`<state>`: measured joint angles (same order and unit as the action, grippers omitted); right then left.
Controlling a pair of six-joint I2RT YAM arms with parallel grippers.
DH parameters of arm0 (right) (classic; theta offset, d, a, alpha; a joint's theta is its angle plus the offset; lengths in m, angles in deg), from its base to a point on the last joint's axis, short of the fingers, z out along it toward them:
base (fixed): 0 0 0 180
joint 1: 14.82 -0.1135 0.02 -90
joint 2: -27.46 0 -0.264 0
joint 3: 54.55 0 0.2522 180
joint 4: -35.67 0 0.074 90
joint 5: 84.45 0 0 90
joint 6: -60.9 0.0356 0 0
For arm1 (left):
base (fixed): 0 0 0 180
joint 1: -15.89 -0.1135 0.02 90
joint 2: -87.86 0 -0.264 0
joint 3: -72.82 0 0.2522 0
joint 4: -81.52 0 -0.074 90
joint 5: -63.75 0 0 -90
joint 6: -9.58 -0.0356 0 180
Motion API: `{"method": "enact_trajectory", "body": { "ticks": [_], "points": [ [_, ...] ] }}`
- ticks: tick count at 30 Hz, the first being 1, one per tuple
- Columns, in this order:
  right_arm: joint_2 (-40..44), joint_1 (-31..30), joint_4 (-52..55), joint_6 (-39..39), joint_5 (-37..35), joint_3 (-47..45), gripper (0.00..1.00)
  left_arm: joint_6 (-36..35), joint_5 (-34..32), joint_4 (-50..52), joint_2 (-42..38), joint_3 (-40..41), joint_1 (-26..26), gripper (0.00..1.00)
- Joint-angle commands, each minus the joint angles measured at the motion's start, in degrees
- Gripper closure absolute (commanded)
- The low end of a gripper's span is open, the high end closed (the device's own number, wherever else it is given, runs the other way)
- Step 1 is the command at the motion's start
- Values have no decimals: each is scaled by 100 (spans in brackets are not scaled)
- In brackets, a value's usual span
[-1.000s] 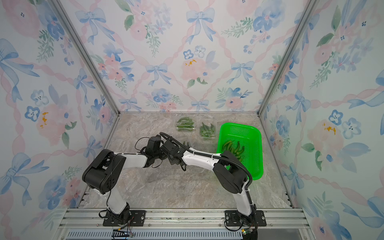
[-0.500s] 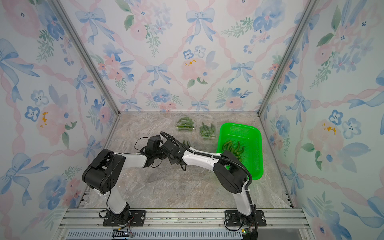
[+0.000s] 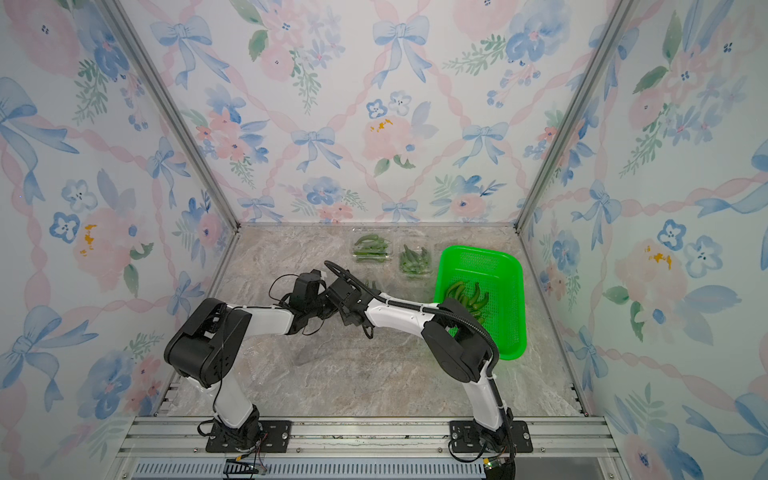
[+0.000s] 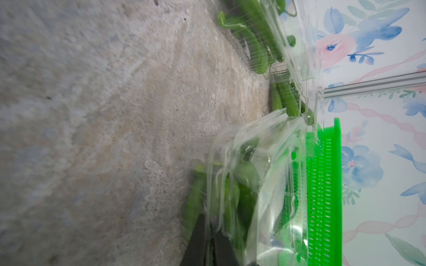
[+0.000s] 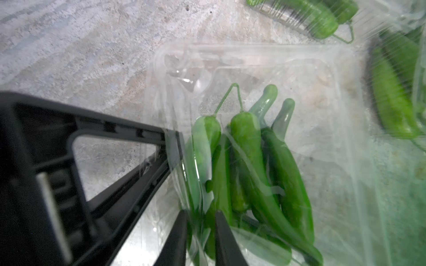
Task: Take small green peppers out of containers
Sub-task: Open the packing box at the center of the board.
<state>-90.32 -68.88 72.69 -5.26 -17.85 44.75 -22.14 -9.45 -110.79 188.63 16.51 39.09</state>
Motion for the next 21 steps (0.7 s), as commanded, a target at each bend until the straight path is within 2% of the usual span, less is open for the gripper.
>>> {"method": "enact_trajectory", "body": {
  "ticks": [1,10,21],
  "points": [
    [-389,11,525,-32,222,-58,87,-159,122,166,171,5,21,90],
    [-163,63,939,-444,-208,289,99,-203,48,189,149,79,18,89],
    [561,315,1193,-739,-451,226,100,-324,-96,472,191,-3,32,89]
  ]
}}
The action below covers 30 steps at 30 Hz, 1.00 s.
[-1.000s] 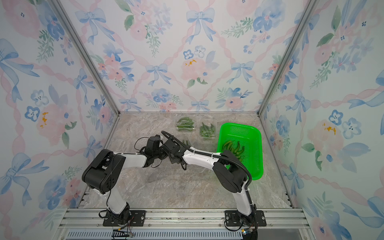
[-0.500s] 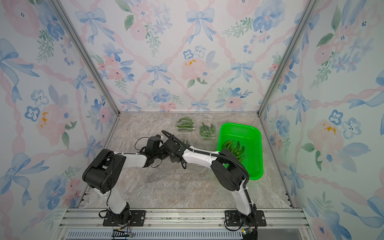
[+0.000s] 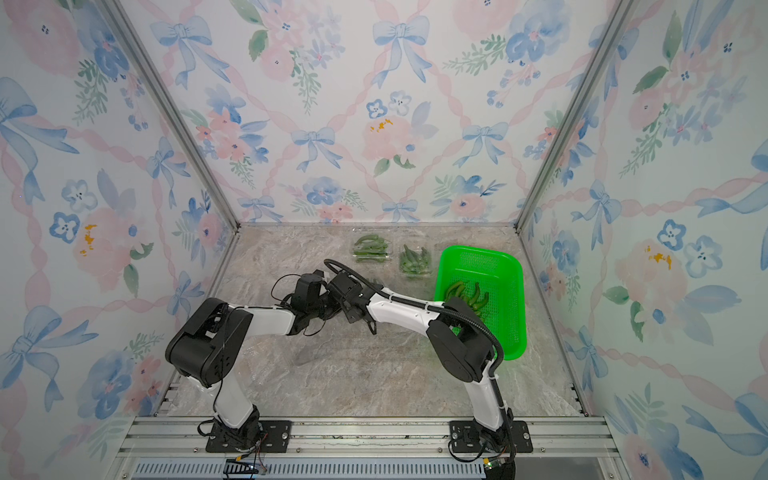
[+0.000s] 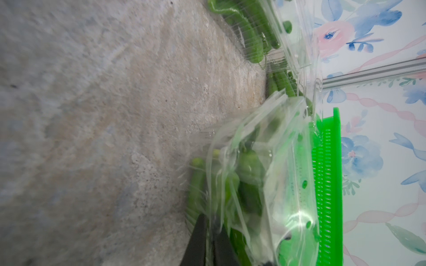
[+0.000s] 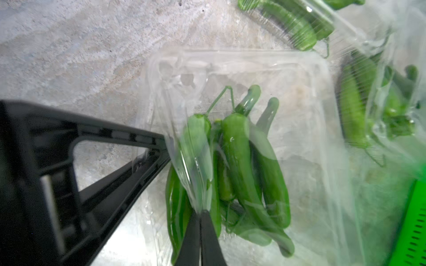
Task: Take small green peppers out of containers
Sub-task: Open the packing box at the center of the board.
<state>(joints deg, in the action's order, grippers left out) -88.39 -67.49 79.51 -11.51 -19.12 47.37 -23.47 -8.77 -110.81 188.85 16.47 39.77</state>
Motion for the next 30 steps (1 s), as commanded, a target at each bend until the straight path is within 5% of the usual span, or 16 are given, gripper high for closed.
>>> {"method": "enact_trajectory", "body": {
  "ticks": [1,17,24,30],
  "points": [
    [455,184,499,-124,-328,-38,100,-210,-174,503,183,-20,-37,89],
    [919,431,709,-220,-330,96,99,-246,-148,566,209,-97,18,89],
    [1226,721,700,-133,-1,87,88,-293,-153,623,115,-83,20,87],
    [1394,936,606,99,304,4,66,-333,-175,745,34,-115,13,85]
  ]
}}
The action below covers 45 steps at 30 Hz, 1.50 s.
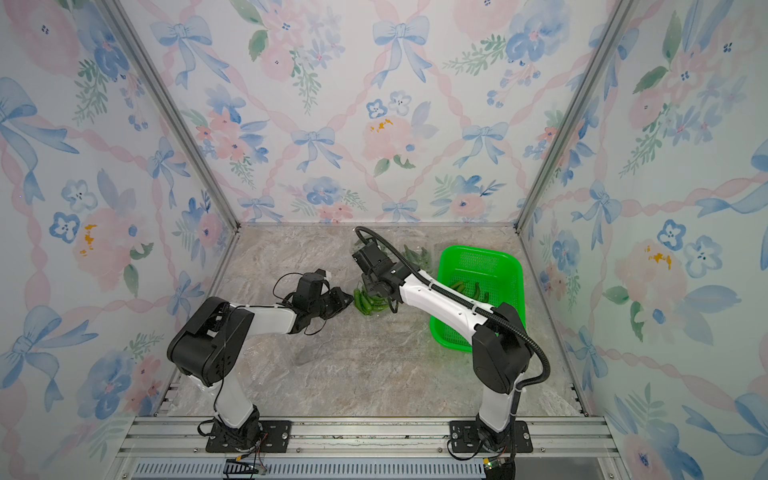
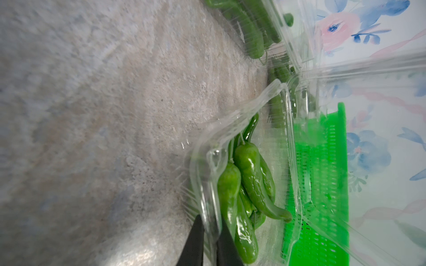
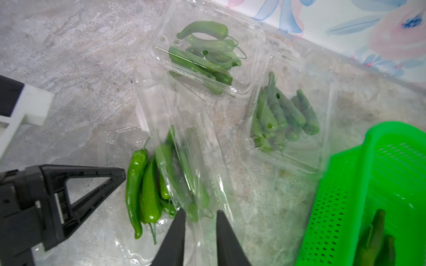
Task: Take small green peppers out of containers
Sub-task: Open the packing box at the center of the board.
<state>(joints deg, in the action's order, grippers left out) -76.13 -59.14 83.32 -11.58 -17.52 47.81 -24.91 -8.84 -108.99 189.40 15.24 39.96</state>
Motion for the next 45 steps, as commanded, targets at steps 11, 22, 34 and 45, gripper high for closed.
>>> {"method": "enact_trajectory", "body": {
  "ticks": [11,22,34,45],
  "points": [
    [216,628,133,252,663,-146,56,-262,-150,707,-423,61,-31,80],
    [235,986,244,453,1156,-227,36,-294,-115,770,-498,57,-66,77],
    [842,1610,241,428,1219,-1021,32,-357,-97,877,-556,74,-151,73],
    [1116,1445,-53,347,1609,-1306,33,-531,-190,1134,-780,145,-255,67]
  ]
}}
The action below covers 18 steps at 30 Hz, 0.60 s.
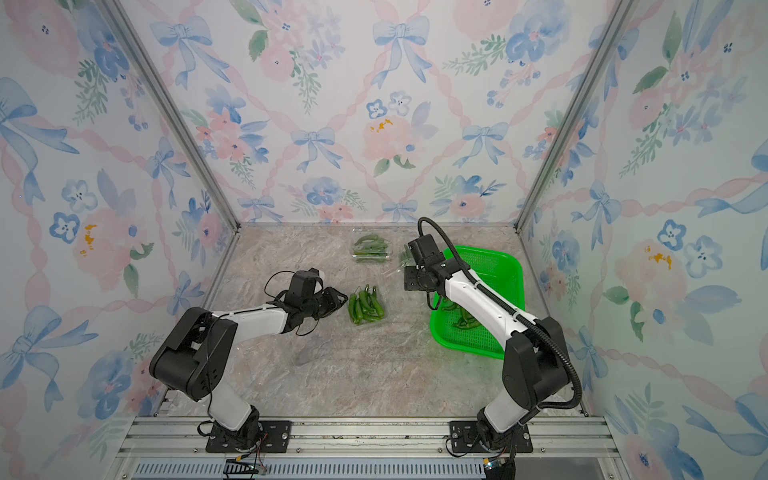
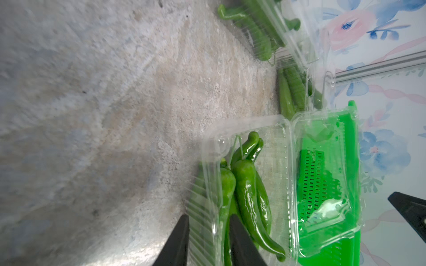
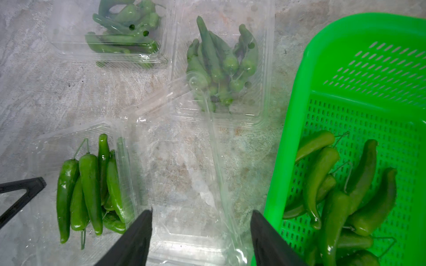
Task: Take small green peppers out of containers
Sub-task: Open the packing box at the center of the board.
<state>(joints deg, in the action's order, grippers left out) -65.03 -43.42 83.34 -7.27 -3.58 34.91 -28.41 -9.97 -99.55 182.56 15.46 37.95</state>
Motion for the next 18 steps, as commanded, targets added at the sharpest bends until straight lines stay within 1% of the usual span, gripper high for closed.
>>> {"method": "enact_trajectory", "body": {
  "ticks": [1,5,7,14,18],
  "points": [
    [-35,-199,-99,-118,223,-7,34,-191,-40,191,-81,129,-65,67],
    [-202,-532,-264,-205,300,81,35,-200,-74,190,-245,188,-63,67],
    [-445,-690,-302,-170,370,216,37,-222,-114,223,-416,207,-78,66],
    [-1325,-1223,-298,-169,587,892,49,-244,-99,296,-843,345,-89,65],
    [-1780,-1369,-239,-170,655,1261,56,-241,-98,305,-1054,602,-101,65]
  ]
}}
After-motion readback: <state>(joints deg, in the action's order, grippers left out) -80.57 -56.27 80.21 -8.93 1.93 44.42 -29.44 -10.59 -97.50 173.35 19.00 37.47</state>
